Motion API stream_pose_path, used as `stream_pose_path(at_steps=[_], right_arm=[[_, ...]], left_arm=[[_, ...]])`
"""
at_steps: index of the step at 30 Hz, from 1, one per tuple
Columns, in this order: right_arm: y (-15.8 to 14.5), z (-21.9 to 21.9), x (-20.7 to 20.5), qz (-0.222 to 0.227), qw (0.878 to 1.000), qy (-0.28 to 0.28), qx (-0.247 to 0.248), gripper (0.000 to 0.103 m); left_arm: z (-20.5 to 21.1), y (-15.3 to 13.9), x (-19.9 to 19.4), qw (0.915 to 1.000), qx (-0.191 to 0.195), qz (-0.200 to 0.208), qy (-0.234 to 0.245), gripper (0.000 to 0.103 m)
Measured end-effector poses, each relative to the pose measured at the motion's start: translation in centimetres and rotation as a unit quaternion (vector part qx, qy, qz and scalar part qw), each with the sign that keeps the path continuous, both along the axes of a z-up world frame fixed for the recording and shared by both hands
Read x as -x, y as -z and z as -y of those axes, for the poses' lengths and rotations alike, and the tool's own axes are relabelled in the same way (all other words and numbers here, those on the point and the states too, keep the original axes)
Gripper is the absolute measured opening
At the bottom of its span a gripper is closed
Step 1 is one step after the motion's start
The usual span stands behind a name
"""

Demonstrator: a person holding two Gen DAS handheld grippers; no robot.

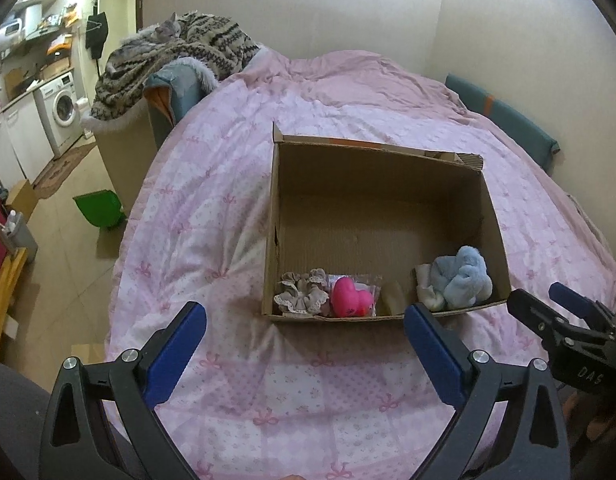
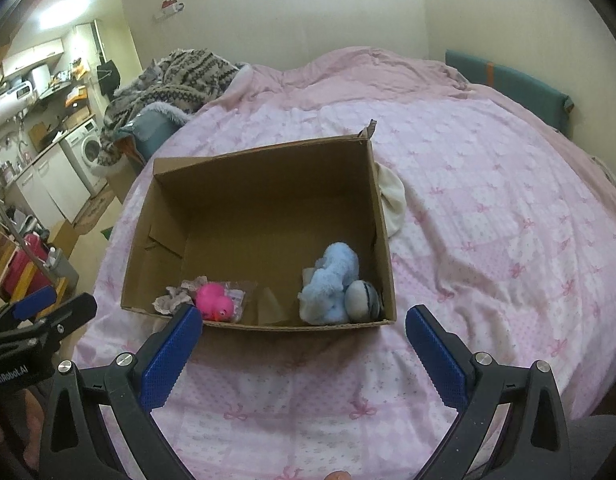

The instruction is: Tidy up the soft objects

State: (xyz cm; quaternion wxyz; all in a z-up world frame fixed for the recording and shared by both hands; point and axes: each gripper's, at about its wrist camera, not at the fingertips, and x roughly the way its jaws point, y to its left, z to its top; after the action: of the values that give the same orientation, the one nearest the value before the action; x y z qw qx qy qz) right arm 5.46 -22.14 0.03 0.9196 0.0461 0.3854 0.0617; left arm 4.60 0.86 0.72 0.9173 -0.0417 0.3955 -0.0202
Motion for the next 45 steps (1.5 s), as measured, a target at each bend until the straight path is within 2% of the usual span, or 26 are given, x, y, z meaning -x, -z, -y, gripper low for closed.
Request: stream_pose_path(at_steps=[13, 45], right_arm=[[0.05, -0.53, 0.21, 0.007, 1.000, -0.004, 0.017, 0.103], [-0.01, -0.21, 0.20, 0.007, 1.000, -0.002, 0.011, 0.103]], left_arm=[[-0.07, 0.47, -0.06, 0.9999, 0.002, -0.013, 0.005, 0.099], [0.06, 0.50, 0.23, 0.9999, 0.004, -0.008, 0.009, 0.099]])
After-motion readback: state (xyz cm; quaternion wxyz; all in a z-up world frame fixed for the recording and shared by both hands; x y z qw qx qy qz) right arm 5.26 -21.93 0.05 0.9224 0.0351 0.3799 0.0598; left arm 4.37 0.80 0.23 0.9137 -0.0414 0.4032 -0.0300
